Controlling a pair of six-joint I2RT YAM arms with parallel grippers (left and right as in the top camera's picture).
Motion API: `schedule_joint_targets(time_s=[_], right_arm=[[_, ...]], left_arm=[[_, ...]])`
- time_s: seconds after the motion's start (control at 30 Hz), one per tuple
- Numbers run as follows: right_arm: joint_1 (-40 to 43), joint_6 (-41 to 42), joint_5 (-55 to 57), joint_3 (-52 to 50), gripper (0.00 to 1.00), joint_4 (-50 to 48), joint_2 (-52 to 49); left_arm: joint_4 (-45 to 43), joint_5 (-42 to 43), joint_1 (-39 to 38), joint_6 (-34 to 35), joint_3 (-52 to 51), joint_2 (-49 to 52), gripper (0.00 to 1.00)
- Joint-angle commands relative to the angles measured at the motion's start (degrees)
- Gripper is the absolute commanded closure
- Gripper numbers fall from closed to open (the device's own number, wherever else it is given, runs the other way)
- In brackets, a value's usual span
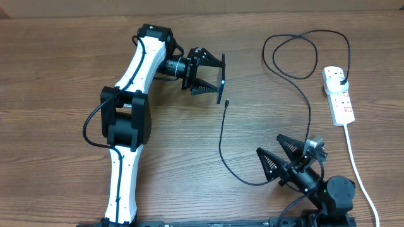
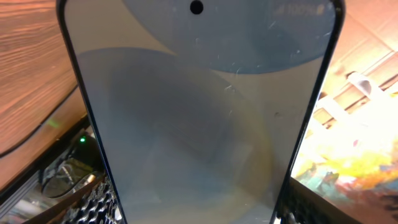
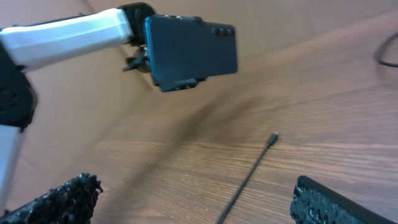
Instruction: Plug charger to phone and switch on socket
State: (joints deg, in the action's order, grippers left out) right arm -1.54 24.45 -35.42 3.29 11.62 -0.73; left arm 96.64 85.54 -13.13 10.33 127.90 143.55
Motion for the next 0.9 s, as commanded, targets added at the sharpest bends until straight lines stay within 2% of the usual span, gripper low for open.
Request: schedule_joint_targets(time_s=[0.0, 0.17, 0.37, 0.47, 0.67, 0.8, 0.87], right_arm=[[-0.33, -3.21, 4.55, 5.88, 0.0, 6.27, -0.7], [-0.33, -5.92, 7.43, 13.66, 0.0, 12.96, -9.01], [-0.33, -6.97, 6.14, 25.18, 0.0, 17.42, -30.42], [-0.33, -6.93, -1.6, 31.01, 0.0, 18.58, -42.34], [-0.33, -6.93, -33.0, 34.49, 0.01, 10.32, -60.63], [-0.35, -7.28, -33.29, 34.47, 0.0, 9.94, -68.15], [-0.81, -10.86, -30.53, 34.49, 0.0, 11.63, -69.85]], left_arm=[[0.22, 5.11, -0.28, 0.2, 1.6, -0.04, 0.28], [0.22, 5.11, -0.28, 0.94, 1.6, -0.04, 0.27], [0.22, 5.11, -0.28, 2.16, 1.6, -0.04, 0.28], [0.22, 5.14, -0.28, 2.14, 1.6, -0.04, 0.28], [0.22, 5.11, -0.28, 3.08, 1.6, -0.04, 0.28], [0.22, 5.14, -0.28, 4.33, 1.6, -0.04, 0.28], [0.24, 5.14, -0.28, 4.35, 1.6, -0.04, 0.28]])
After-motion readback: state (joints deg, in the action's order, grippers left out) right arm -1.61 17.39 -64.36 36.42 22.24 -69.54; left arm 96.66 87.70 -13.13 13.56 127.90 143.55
